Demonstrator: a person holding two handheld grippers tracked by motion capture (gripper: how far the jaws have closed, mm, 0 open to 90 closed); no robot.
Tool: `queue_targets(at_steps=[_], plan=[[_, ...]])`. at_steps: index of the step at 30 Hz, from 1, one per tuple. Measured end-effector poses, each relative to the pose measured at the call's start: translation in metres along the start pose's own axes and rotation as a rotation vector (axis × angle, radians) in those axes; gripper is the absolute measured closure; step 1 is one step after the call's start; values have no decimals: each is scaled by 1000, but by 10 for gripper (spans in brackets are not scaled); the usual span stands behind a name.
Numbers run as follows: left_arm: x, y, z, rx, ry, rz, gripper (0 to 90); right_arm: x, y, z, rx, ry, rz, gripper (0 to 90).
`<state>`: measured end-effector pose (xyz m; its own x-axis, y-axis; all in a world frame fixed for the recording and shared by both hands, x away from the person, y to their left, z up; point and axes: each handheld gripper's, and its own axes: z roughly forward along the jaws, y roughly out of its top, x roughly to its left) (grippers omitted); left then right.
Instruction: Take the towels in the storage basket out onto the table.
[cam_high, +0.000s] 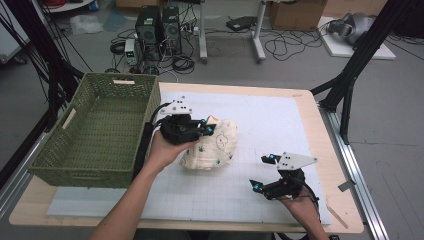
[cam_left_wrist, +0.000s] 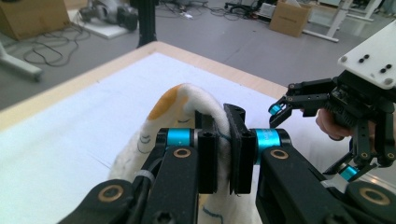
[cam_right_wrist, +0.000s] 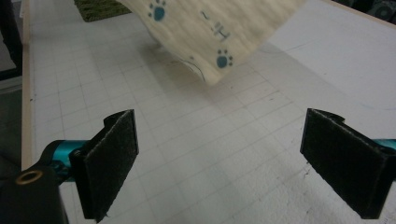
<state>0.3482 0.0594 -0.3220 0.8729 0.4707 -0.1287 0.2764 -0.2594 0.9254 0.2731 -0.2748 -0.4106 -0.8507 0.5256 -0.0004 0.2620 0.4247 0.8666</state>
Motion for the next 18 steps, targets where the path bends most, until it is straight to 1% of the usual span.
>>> queue_targets(at_steps=[2, 7, 11, 14, 15, 16, 17, 18], plan=[[3, -6, 8, 16, 3, -16, 822, 0, 0, 1, 0, 1, -8, 107], [8, -16, 24, 32, 16, -41, 791, 1, 0, 3, 6, 5, -5, 107], [12, -23, 33, 64, 49, -42, 753, -1, 0, 5, 3, 6, 0, 107], [16, -27, 37, 81, 67, -56, 717, -3, 0, 8, 2, 12, 7, 112], [17, -28, 38, 81, 71, -61, 696, -3, 0, 9, 2, 14, 10, 112], [18, -29, 38, 83, 75, -71, 656, -4, 0, 10, 4, 14, 13, 113], [18, -29, 38, 90, 74, -68, 613, -5, 0, 11, 6, 13, 11, 136], [17, -29, 38, 95, 79, -65, 590, -5, 0, 12, 11, 27, 12, 168]])
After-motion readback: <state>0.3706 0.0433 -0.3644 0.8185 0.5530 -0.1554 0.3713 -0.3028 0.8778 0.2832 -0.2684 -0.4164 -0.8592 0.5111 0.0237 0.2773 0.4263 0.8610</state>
